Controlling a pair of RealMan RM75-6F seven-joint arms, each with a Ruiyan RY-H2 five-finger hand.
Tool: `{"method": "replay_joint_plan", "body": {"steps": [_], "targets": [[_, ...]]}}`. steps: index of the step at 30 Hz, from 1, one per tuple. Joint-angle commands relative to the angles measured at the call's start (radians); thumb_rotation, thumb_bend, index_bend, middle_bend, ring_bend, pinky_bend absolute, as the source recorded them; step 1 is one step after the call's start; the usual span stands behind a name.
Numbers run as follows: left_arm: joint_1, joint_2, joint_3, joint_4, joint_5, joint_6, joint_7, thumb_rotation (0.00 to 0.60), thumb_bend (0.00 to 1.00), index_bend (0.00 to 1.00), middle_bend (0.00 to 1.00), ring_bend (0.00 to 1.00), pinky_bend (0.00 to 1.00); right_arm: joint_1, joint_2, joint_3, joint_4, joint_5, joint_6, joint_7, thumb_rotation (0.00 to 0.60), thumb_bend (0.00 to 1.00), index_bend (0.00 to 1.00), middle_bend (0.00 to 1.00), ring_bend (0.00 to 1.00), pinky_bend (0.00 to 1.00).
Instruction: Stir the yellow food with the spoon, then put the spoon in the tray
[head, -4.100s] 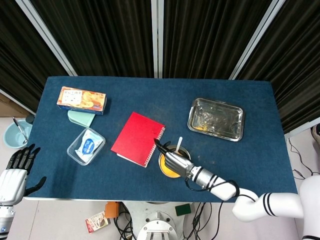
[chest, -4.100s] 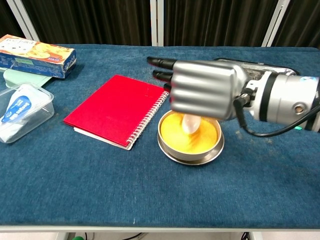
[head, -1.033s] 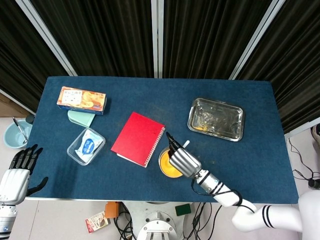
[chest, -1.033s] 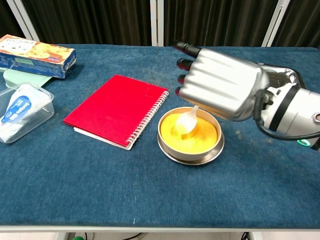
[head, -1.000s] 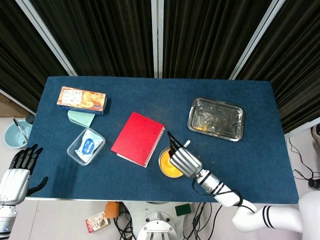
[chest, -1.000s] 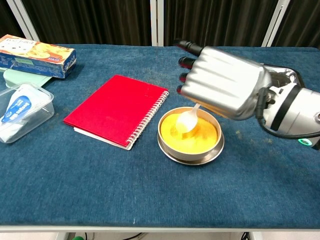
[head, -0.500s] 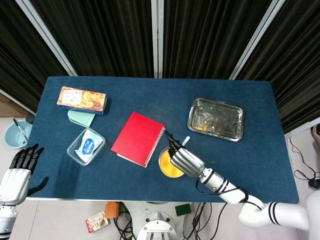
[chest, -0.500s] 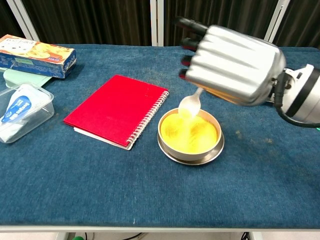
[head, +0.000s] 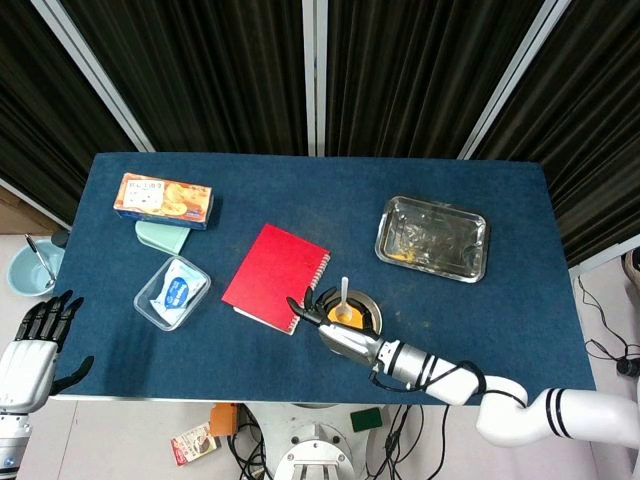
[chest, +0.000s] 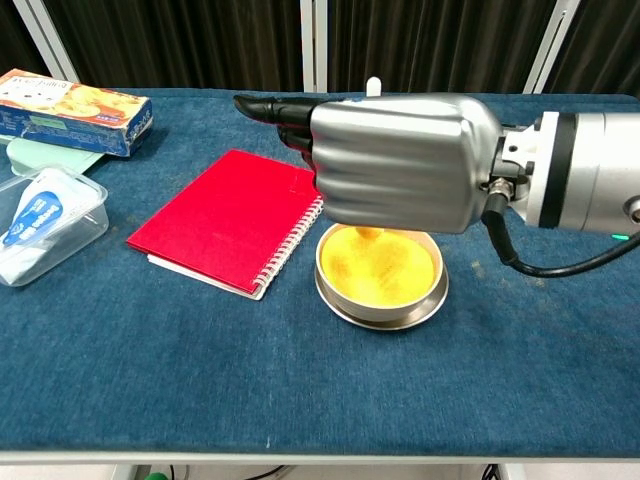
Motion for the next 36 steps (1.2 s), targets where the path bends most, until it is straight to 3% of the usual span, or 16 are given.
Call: {"method": "replay_joint_plan", "body": {"steps": [1, 9, 21, 30, 36], "targets": [[-0.001, -0.006, -0.002, 0.005, -0.003, -0.002, -0.005, 0.600, 0.24, 0.03, 0.01, 0.01, 0.08, 0.011, 0.029, 0.022, -0.056, 0.111, -0.052, -0.140, 0.600, 0.44, 0.85, 0.47, 0.23, 0.00], [-0.003, -0.018, -0.004, 0.012, -0.011, -0.012, -0.005, 0.600, 0.24, 0.03, 0.01, 0.01, 0.08, 0.042, 0.006, 0.007, -0.096, 0.263, -0.019, -0.301, 0.600, 0.43, 0.86, 0.49, 0.23, 0.00], [-0.003, -0.022, -0.004, 0.010, -0.015, -0.016, 0.000, 0.600, 0.24, 0.03, 0.01, 0.01, 0.08, 0.076, -0.078, -0.076, -0.113, 0.391, 0.135, -0.431, 0.600, 0.43, 0.89, 0.52, 0.26, 0.00], [-0.005, -0.023, -0.005, 0.011, -0.016, -0.017, -0.001, 0.600, 0.23, 0.03, 0.01, 0.01, 0.08, 0.109, -0.093, -0.117, -0.122, 0.439, 0.206, -0.426, 0.600, 0.43, 0.94, 0.61, 0.37, 0.00], [-0.007, -0.022, -0.005, 0.007, -0.016, -0.019, 0.004, 0.600, 0.23, 0.03, 0.01, 0.01, 0.08, 0.131, -0.089, -0.140, -0.120, 0.435, 0.222, -0.377, 0.600, 0.43, 0.94, 0.63, 0.37, 0.00]]}}
